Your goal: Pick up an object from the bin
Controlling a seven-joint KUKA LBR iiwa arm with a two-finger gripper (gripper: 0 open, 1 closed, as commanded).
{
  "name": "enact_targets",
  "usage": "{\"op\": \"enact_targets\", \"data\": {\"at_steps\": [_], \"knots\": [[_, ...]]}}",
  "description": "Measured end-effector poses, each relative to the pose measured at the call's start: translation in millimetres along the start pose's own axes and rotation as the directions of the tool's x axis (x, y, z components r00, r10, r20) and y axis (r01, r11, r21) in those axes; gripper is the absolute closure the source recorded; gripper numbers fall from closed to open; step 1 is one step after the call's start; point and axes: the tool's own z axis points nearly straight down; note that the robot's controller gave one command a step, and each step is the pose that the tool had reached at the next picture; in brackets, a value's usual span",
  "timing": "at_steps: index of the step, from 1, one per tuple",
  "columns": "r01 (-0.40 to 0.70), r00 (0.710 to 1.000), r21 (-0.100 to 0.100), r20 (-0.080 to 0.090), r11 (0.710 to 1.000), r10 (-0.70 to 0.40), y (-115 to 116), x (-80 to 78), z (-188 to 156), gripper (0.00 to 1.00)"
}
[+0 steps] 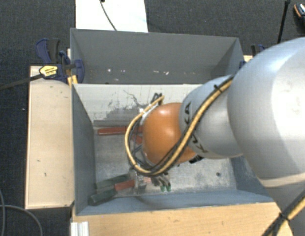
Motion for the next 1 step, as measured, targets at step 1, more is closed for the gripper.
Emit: {"op": "enact_targets", "data": {"at_steps": [1], "knots": [[-0.001, 1.0, 0.0, 0.0, 1.0, 0.001, -0.1, 0.4, -1.4, 1.0]]}}
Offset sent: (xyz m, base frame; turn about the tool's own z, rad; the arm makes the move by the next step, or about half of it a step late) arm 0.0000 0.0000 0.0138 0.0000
